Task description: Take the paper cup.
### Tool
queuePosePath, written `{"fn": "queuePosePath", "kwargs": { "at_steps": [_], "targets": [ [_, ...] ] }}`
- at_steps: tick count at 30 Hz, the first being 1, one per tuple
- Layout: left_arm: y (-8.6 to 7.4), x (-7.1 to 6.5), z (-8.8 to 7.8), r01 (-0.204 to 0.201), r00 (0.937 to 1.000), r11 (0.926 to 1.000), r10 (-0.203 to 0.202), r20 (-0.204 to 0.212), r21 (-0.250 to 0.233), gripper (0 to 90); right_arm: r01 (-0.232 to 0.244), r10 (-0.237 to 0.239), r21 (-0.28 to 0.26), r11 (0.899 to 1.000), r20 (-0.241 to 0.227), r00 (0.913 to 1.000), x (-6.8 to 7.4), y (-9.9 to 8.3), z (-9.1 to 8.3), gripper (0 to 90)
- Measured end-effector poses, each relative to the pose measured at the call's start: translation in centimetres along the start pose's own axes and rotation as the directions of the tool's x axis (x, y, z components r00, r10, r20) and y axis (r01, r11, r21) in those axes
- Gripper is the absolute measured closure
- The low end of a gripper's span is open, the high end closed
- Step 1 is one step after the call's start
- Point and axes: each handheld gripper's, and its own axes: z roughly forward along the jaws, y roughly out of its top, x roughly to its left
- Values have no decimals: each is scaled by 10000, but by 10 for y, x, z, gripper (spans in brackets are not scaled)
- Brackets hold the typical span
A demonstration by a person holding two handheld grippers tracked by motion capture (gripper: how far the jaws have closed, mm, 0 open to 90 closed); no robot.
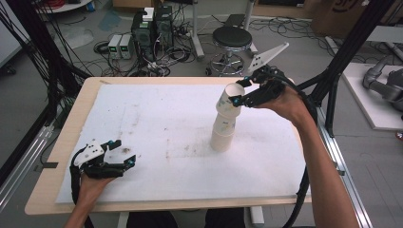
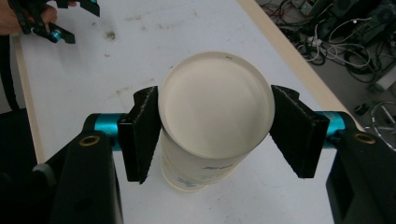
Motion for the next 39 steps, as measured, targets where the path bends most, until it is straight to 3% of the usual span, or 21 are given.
{"fn": "queuePosePath", "kwargs": {
  "at_steps": [8, 15, 19, 22, 26, 33, 34, 39],
  "targets": [
    [0, 0, 0, 41, 10000, 10000, -41, 18, -29, 124, 248, -239, -277, 9993, 302, 9993, 4, 22, -26, 369],
    [0, 1, 0, 53, 10000, 10000, -53, 59, -25, 124, 209, -200, -457, 9987, 205, 9996, 9, 20, -29, 369],
    [0, 2, 0, 163, 9998, 9999, -163, 110, -12, 124, 163, -166, -889, 9959, -28, 9999, 20, 12, -30, 369],
    [0, 3, 0, 299, 9992, 9996, -298, 262, -22, 124, 0, -66, -1658, 9862, -393, 9992, 34, 1, -25, 369],
    [0, 2, 0, 144, 9995, 9999, -144, 282, -9, 124, -97, -55, -2198, 9755, -687, 9976, 49, -11, -16, 369],
    [0, 2, -1, 135, 9995, 9999, -132, 274, -98, 123, -111, -179, -2695, 9629, -1048, 9943, 70, -26, 2, 369],
    [0, 2, -1, 141, 9995, 9999, -138, 291, -93, 124, -216, -159, -2911, 9565, -1258, 9919, 77, -33, 11, 369],
    [0, 3, -1, 201, 9994, 9997, -198, 301, -100, 123, -338, -211, -3212, 9464, -1658, 9859, 92, -46, 29, 369]
  ]
}}
